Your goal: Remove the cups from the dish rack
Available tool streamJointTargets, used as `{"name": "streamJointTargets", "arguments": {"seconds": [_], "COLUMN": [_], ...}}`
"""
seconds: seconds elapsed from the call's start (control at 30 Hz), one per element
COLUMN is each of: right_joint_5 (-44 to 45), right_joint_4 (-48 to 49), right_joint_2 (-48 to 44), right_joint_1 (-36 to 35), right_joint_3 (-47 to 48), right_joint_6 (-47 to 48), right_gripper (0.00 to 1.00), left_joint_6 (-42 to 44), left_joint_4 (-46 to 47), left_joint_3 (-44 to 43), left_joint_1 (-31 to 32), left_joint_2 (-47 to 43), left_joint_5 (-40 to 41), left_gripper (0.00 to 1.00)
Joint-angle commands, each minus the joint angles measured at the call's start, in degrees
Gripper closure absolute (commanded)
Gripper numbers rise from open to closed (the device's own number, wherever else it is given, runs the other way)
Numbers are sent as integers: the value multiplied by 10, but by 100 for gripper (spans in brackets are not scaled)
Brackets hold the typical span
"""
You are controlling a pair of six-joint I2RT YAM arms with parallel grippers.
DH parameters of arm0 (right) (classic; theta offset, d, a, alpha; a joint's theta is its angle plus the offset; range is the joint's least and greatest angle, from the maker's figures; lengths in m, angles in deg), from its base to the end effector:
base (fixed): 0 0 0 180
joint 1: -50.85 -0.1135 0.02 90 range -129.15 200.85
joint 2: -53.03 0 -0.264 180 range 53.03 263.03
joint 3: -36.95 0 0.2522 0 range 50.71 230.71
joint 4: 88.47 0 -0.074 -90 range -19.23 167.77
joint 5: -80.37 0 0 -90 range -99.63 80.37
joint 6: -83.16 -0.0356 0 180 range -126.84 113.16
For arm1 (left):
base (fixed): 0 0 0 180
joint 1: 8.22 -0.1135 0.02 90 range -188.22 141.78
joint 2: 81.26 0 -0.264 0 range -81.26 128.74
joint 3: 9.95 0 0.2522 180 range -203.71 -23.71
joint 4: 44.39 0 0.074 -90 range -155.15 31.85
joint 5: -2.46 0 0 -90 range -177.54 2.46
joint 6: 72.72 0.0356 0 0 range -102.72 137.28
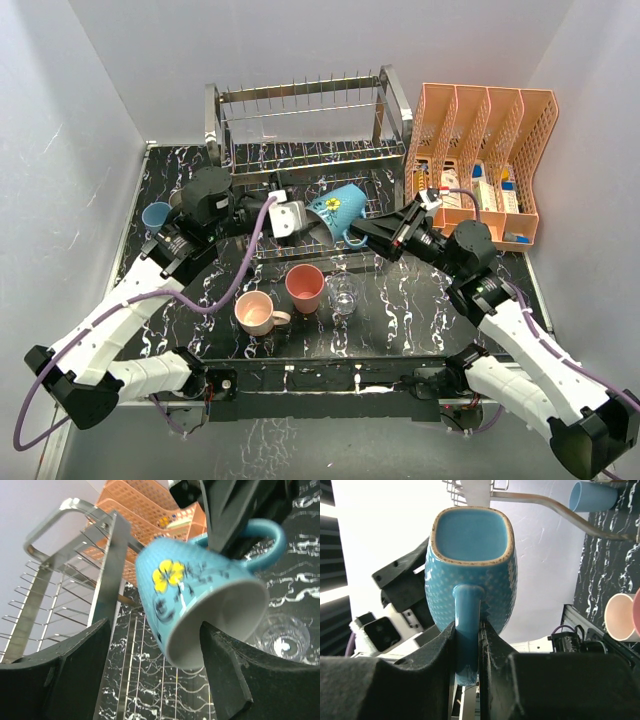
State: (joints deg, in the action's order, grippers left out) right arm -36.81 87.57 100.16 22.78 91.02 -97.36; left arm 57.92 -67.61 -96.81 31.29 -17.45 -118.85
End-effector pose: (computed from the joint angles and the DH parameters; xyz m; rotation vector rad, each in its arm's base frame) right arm 0.1655 0.1067 0.3430 0.5562 1.8262 1.9040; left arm 0.1734 -0.1669 0.4488 1.3120 0.8954 -0.4137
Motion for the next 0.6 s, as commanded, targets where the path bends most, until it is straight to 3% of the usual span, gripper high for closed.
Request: {"name": "streamJointTargets", "arguments": {"seconds": [0.0, 0.23, 0.57], "right_joint_5": [5, -6, -28], "right_joint_4": [94, 93, 119], "right_joint_2": [-42, -42, -19], "right_joint_1": [-1, -1, -3], "right_joint_3": [-5, -13, -16], "right_joint_6": [-34, -41, -48], "right_gripper": [92, 92, 92], "left_joint_6": [94, 79, 21], "left_joint_4": [-43, -25, -14], "left_joint_3": [17, 17, -3], "left_joint_1": [4, 9, 57], "left_joint_2": [-8, -3, 43], "left_joint_5": [-14, -10, 13], "left_gripper": [30, 33, 48]}}
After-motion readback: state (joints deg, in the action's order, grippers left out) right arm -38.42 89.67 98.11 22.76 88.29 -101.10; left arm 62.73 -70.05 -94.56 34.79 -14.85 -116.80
